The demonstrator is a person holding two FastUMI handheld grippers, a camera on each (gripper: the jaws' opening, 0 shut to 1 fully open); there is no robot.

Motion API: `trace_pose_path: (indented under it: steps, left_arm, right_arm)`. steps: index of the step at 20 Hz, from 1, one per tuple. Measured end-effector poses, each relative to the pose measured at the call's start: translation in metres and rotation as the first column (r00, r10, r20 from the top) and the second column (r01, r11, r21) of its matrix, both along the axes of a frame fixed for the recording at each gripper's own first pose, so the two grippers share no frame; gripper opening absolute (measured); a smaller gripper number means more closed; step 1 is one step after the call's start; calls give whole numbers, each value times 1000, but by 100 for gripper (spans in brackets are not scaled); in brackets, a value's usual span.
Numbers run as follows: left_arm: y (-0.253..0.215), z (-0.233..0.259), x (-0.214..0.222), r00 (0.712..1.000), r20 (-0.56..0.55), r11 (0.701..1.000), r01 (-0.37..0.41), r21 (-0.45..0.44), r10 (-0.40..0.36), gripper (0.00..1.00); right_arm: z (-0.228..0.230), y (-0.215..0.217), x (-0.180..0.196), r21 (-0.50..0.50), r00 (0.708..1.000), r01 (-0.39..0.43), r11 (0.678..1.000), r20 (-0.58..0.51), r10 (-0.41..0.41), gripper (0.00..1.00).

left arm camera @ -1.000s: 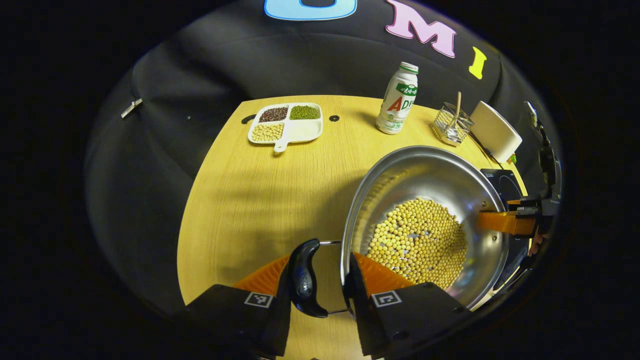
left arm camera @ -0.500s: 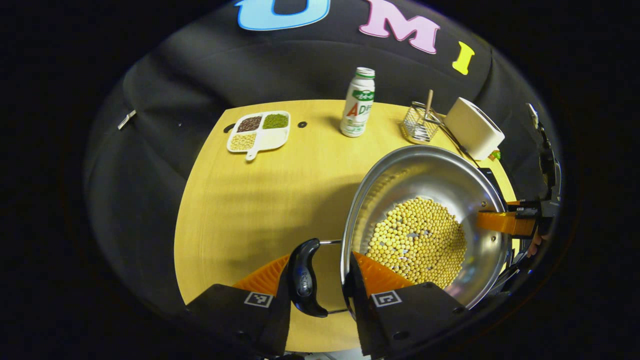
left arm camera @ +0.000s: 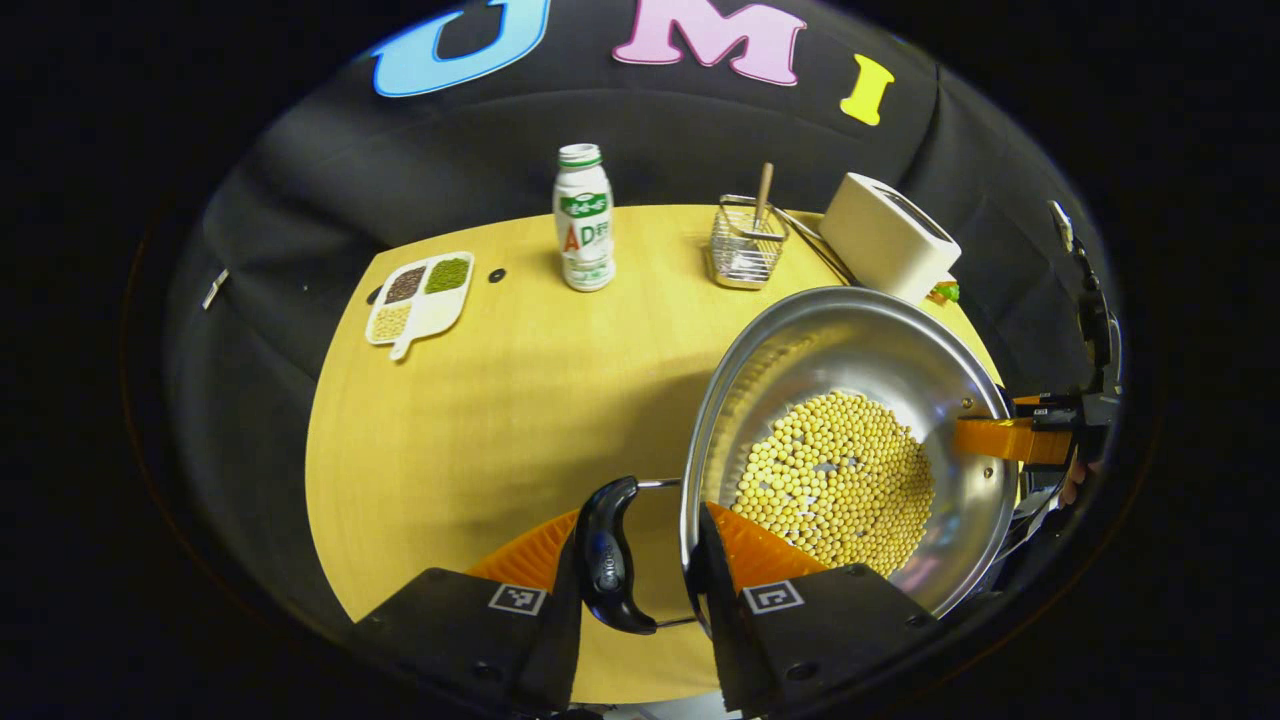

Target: First push the handle of the pot to place it horizontally, then grasp the pot with both hands and set it on the induction cooktop.

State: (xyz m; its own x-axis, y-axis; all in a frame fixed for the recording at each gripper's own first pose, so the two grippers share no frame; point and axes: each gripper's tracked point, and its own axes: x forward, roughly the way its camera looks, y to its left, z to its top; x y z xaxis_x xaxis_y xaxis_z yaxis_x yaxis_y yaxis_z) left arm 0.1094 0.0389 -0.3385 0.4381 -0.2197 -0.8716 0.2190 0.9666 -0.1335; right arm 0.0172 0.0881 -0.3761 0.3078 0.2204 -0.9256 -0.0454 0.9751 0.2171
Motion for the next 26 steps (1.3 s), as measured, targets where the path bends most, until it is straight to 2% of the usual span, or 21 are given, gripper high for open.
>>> trace_pose_path:
  steps: [1,2,4,5,7,8,9,10,11,12,13,14,17,18,21,22,25,26]
  left_arm:
    - [-12,-1,2,1000,0,1000,5,-4,-5,53]
    - [-23,-1,4,1000,-2,1000,12,-5,-12,57]
    - [-45,-2,7,1000,-7,1000,25,-10,-26,57]
    - [-56,-4,8,999,-13,999,31,-14,-31,54]
    - [-77,-7,11,999,-22,999,38,-21,-39,57]
    - [-86,-10,12,999,-24,999,41,-24,-41,57]
    - [-94,-13,13,999,-26,999,43,-26,-43,57]
    - [-101,-16,15,999,-29,999,42,-28,-43,57]
    - [-107,-19,16,999,-31,999,41,-29,-42,57]
    - [-111,-21,18,999,-32,999,36,-31,-37,57]
    - [-116,-22,19,999,-32,999,32,-31,-33,60]
    - [-119,-24,21,999,-34,999,28,-30,-29,57]
    - [-125,-31,25,999,-42,1000,18,-25,-19,57]
    - [-125,-34,26,999,-45,1000,13,-26,-14,57]
    - [-126,-39,31,999,-42,1000,-2,-31,0,60]
    - [-125,-39,33,999,-38,999,-5,-31,4,57]
    - [-124,-39,33,999,-32,999,-15,-30,14,57]
    - [-124,-39,32,999,-31,1000,-12,-26,11,60]
  right_arm:
    - [0,-12,0,-3,1000,6,1000,-1,-6,55]
    - [-1,-24,1,-6,1000,11,1000,-2,-11,51]
    - [-4,-45,2,-15,1000,21,1000,-6,-21,51]
    - [-6,-56,4,-19,1000,28,999,-8,-28,55]
    - [-15,-73,6,-29,999,32,999,-14,-33,55]
    - [-17,-81,8,-33,999,35,999,-16,-35,51]
    - [-20,-89,10,-35,999,37,999,-18,-37,55]
    - [-23,-96,11,-38,999,38,999,-21,-39,51]
    - [-25,-102,14,-39,999,38,999,-20,-39,51]
    - [-28,-106,17,-38,999,35,999,-19,-36,51]
    - [-31,-109,19,-36,999,33,999,-19,-34,55]
    - [-34,-111,22,-33,999,31,999,-23,-32,51]
    - [-37,-119,24,-28,999,21,999,-37,-22,51]
    - [-43,-121,28,-27,999,20,999,-39,-21,55]
    - [-47,-120,32,-26,999,17,1000,-39,-17,55]
    - [-49,-120,35,-24,999,17,1000,-33,-18,55]
    - [-53,-118,36,-9,999,21,1000,-46,-22,55]
    - [-54,-118,36,1,998,25,1000,-52,-25,55]
